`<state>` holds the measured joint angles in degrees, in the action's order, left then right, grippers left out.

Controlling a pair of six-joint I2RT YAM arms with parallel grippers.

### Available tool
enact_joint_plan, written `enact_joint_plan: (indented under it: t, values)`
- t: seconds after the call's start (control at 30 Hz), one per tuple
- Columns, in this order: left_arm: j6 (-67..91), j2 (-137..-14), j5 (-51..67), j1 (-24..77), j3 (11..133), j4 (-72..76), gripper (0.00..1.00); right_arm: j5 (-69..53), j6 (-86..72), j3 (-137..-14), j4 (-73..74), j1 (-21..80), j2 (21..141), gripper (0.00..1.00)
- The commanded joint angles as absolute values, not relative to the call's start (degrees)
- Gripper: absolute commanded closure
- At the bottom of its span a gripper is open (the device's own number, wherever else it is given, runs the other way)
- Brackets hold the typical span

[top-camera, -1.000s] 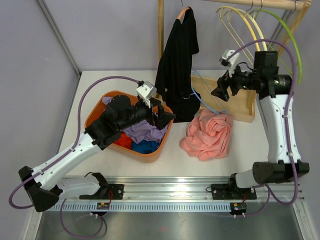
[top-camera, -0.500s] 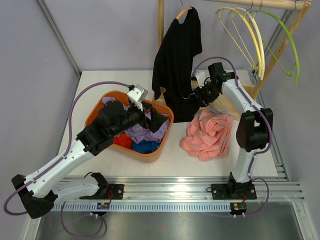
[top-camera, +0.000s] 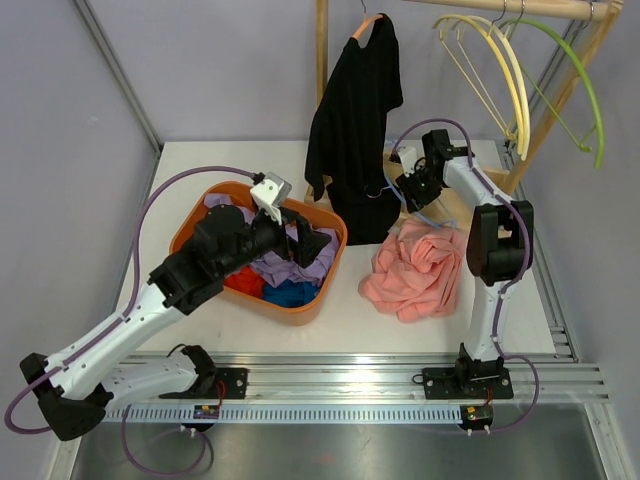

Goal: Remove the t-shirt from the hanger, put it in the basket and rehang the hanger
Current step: Hang the hanger back to the clothesline with the right arm

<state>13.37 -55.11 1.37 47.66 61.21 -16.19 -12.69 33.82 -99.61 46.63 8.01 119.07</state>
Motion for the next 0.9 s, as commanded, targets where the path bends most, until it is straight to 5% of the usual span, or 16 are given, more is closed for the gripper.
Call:
enact_joint_plan:
  t: [0.0,0.33,0.87]
  values:
    - [13.27,-55.19,0.35,47.46,61.52,-14.76,0.01,-14.05,35.42,-102.39,44.56,7.38,120.67,0.57]
    - [13.10,-55.55,0.35,47.46,62.23,-15.47,0.01,-25.39,36.21,-98.36,43.60,3.52,116.48,0.90]
    - [10.99,-56.87,0.62,47.46,64.69,-15.12,0.01,-47.19,31.83,-97.90,50.62,0.44,93.70,1.00]
